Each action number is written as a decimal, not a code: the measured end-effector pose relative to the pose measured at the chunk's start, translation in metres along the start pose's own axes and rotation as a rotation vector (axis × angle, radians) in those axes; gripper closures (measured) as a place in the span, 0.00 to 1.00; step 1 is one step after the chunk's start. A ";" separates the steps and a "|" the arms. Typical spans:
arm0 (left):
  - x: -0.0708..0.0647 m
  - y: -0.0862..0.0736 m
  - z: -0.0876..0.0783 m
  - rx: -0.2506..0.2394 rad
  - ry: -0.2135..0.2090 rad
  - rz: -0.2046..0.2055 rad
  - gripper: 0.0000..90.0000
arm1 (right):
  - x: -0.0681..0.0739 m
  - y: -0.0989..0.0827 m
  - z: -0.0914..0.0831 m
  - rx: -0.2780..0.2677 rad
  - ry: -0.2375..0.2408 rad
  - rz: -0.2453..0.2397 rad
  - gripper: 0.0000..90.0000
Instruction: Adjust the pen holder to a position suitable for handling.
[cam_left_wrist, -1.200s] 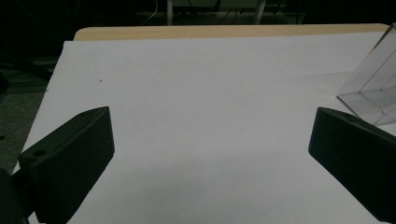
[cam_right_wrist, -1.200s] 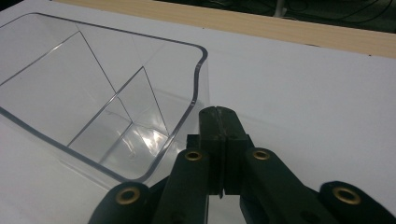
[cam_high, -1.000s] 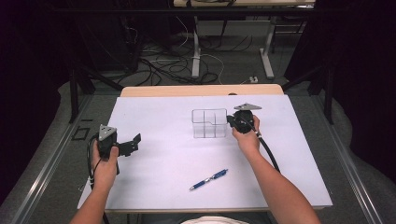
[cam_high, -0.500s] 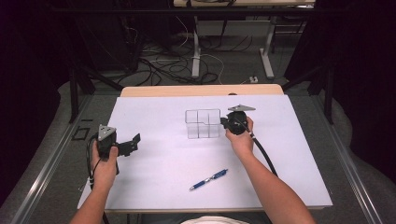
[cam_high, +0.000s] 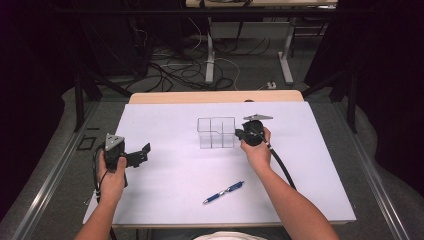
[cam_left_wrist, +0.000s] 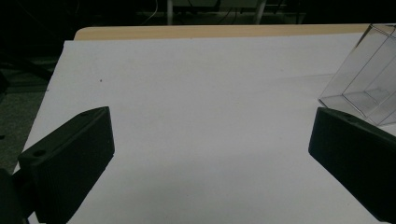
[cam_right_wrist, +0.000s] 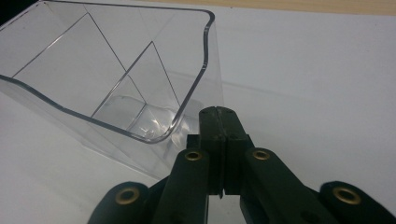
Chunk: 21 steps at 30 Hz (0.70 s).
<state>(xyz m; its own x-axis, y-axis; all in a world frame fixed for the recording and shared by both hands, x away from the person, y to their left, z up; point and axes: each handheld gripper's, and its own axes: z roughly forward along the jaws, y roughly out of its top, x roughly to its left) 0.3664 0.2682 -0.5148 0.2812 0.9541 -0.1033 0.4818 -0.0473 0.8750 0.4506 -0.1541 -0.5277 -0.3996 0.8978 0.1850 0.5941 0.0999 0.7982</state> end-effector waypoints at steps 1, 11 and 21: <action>0.000 0.000 0.000 0.001 -0.002 0.000 0.00 | 0.000 0.000 -0.001 0.000 0.001 0.001 1.00; 0.000 0.001 -0.001 0.004 -0.015 -0.023 0.00 | -0.003 0.005 -0.009 -0.041 -0.006 0.006 0.87; 0.000 0.001 -0.001 -0.002 -0.017 -0.015 0.00 | -0.004 0.012 -0.024 -0.087 -0.009 -0.049 0.70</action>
<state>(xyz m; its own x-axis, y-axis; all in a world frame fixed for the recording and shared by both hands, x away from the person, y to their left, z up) 0.3656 0.2682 -0.5134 0.2883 0.9495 -0.1240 0.4844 -0.0329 0.8742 0.4425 -0.1666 -0.5052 -0.4205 0.8965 0.1394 0.5110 0.1071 0.8529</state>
